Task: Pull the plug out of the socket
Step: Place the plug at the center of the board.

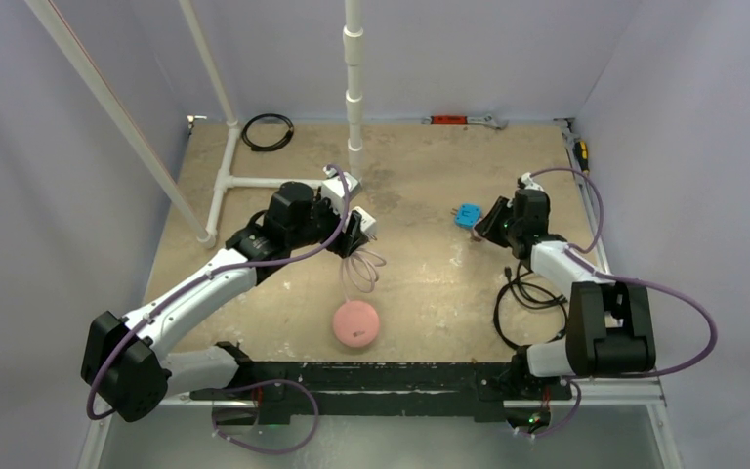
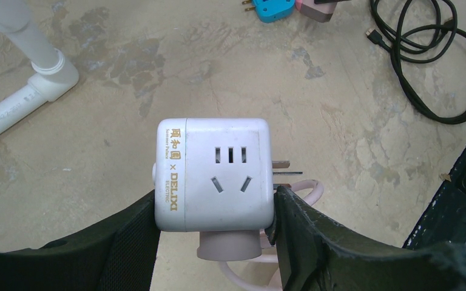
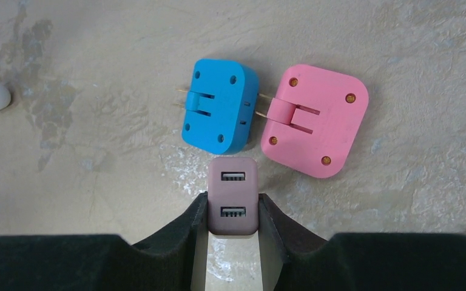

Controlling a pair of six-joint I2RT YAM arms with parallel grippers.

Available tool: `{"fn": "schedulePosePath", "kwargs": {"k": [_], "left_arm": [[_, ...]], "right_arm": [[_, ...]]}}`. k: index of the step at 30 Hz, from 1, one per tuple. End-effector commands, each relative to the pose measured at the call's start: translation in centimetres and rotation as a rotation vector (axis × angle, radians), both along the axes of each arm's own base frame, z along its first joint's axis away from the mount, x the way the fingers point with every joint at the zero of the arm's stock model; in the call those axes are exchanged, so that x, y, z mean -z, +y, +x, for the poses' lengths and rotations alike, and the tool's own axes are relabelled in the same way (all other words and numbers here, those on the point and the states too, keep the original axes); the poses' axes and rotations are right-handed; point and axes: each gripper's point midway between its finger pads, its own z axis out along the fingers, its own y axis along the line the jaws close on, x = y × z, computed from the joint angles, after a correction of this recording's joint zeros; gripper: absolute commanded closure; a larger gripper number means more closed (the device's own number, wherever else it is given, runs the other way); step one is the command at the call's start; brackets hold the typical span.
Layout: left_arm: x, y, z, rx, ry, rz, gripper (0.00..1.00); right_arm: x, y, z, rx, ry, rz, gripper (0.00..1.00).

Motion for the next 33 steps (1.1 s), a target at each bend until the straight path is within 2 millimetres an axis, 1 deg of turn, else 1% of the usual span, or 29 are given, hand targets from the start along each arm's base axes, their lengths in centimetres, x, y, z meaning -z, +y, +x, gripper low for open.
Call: {"fn": "schedulePosePath", "kwargs": {"k": [1,2,7,9,11,16,22,28,31,33], "left_arm": [[-2.7,-0.9,0.5,0.018,-0.067,-0.074,1.00],[-2.7,-0.9,0.5,0.019,-0.065,-0.073,1.00],[-2.4,-0.9,0.6,0.020,-0.062,-0.067,1.00],[-2.4,-1.0,0.6,0.021,-0.061,-0.065,1.00],[-2.3,-1.0,0.6,0.020,-0.059,-0.062,1.00],[-2.0,-1.0,0.7,0.021,-0.054,-0.058,1.00],[-1.9,-1.1,0.7,0.024,-0.050,-0.055,1.00],[-1.8,-1.0,0.7,0.022,-0.049,-0.054,1.00],[-1.9,-1.0,0.7,0.023,-0.050,-0.055,1.00],[-2.0,-1.1,0.5,0.029,-0.049,-0.058,1.00]], "right_arm": [[-0.1,-0.3,1.3,0.022,-0.038,0.001,1.00],[0.0,-0.5,1.3,0.028,-0.034,-0.003,1.00],[0.9,-1.2,1.1,0.060,-0.010,-0.028,0.89],[1.1,-1.3,1.0,0.068,-0.005,-0.032,0.82],[1.1,-1.3,1.1,0.070,-0.003,-0.032,0.73],[1.2,-1.6,0.9,0.080,0.006,-0.042,0.62],[0.6,-2.1,0.6,0.100,-0.006,-0.062,0.49],[0.1,-2.5,0.4,0.112,-0.016,-0.078,0.43],[-0.7,-2.9,0.3,0.130,-0.041,-0.090,0.37],[-1.1,-3.0,0.1,0.133,-0.056,-0.095,0.35]]}}
